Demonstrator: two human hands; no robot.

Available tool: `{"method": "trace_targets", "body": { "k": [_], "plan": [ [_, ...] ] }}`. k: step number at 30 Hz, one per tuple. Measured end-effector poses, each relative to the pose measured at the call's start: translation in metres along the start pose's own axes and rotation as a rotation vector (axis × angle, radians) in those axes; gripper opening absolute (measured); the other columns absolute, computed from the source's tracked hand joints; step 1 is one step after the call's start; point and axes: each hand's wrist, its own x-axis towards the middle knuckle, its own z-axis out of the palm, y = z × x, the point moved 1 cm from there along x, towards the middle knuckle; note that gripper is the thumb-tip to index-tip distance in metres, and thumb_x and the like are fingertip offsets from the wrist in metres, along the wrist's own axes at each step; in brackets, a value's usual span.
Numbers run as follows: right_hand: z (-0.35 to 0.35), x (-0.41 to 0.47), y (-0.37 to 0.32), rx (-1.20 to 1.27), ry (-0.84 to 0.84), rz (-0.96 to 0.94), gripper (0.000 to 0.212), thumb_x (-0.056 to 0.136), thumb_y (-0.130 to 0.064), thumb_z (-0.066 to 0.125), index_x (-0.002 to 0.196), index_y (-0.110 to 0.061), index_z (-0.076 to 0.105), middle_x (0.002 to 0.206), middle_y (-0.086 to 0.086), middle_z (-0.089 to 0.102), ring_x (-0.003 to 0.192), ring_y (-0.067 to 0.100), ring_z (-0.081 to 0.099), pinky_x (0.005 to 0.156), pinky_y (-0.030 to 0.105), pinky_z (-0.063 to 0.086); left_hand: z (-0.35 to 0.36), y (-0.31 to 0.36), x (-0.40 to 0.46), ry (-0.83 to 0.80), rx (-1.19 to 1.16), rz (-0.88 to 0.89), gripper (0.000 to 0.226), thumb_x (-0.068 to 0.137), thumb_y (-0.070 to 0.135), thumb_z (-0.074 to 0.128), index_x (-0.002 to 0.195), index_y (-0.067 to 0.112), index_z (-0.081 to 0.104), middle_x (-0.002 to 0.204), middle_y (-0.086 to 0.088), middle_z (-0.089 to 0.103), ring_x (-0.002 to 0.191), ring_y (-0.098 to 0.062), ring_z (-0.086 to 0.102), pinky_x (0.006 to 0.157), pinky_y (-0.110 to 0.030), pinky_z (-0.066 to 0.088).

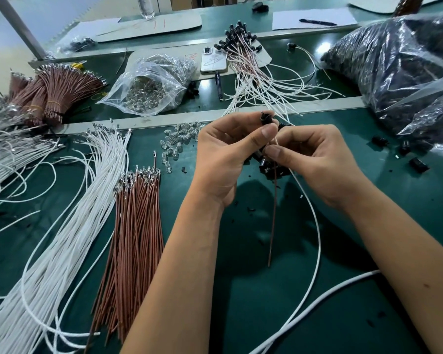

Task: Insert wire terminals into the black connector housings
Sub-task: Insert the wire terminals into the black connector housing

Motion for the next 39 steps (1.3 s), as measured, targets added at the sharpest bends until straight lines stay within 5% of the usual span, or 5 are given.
{"method": "trace_targets", "body": {
  "k": [8, 17, 26, 33, 39],
  "plan": [
    [-0.004, 0.002, 0.000, -0.081, -0.024, -0.023, 0.019, 0.091, -0.015, 0.077, 0.094, 0.004, 0.073, 0.086, 0.033, 0.065, 0.077, 0.029, 0.056, 0.072, 0.051, 0.052, 0.000, 0.001, -0.001, -0.048, 0.032, 0.059, 0.024, 0.076, -0.016, 0.070, 0.091, 0.003, 0.075, 0.085, -0.009, 0.074, 0.078, -0.018, 0.069, 0.074, -0.028, 0.056],
    [-0.005, 0.003, -0.002, -0.031, 0.004, -0.095, 0.032, 0.089, -0.027, 0.075, 0.090, 0.004, 0.072, 0.079, 0.030, 0.062, 0.074, 0.025, 0.052, 0.068, 0.036, 0.047, 0.005, 0.005, -0.002, -0.162, 0.029, 0.104, 0.031, 0.072, -0.022, 0.069, 0.089, 0.004, 0.076, 0.088, -0.008, 0.074, 0.085, -0.019, 0.069, 0.076, -0.029, 0.056],
    [-0.007, 0.006, 0.005, -0.089, 0.030, -0.128, 0.027, 0.091, -0.012, 0.076, 0.095, 0.014, 0.071, 0.089, 0.036, 0.065, 0.075, 0.036, 0.059, 0.066, 0.065, 0.051, 0.005, 0.003, -0.001, -0.152, 0.109, 0.115, 0.035, 0.071, -0.026, 0.070, 0.103, -0.014, 0.067, 0.089, -0.015, 0.068, 0.083, -0.021, 0.066, 0.077, -0.028, 0.055],
    [-0.010, 0.007, 0.009, -0.135, 0.038, -0.159, 0.018, 0.088, -0.002, 0.075, 0.093, 0.016, 0.072, 0.096, 0.035, 0.067, 0.084, 0.050, 0.064, 0.067, 0.065, 0.051, 0.005, 0.004, -0.002, -0.149, 0.174, 0.104, 0.037, 0.071, -0.019, 0.077, 0.105, -0.006, 0.071, 0.087, -0.008, 0.075, 0.084, -0.022, 0.071, 0.081, -0.032, 0.058],
    [-0.006, 0.006, 0.005, -0.199, -0.001, -0.245, 0.025, 0.091, -0.009, 0.076, 0.079, -0.031, 0.070, 0.074, -0.020, 0.065, 0.068, -0.003, 0.057, 0.064, 0.013, 0.045, 0.004, 0.005, -0.003, -0.125, 0.177, 0.107, 0.030, 0.069, -0.022, 0.075, 0.088, 0.002, 0.073, 0.083, -0.006, 0.075, 0.080, -0.019, 0.071, 0.078, -0.030, 0.058]
  ]
}}
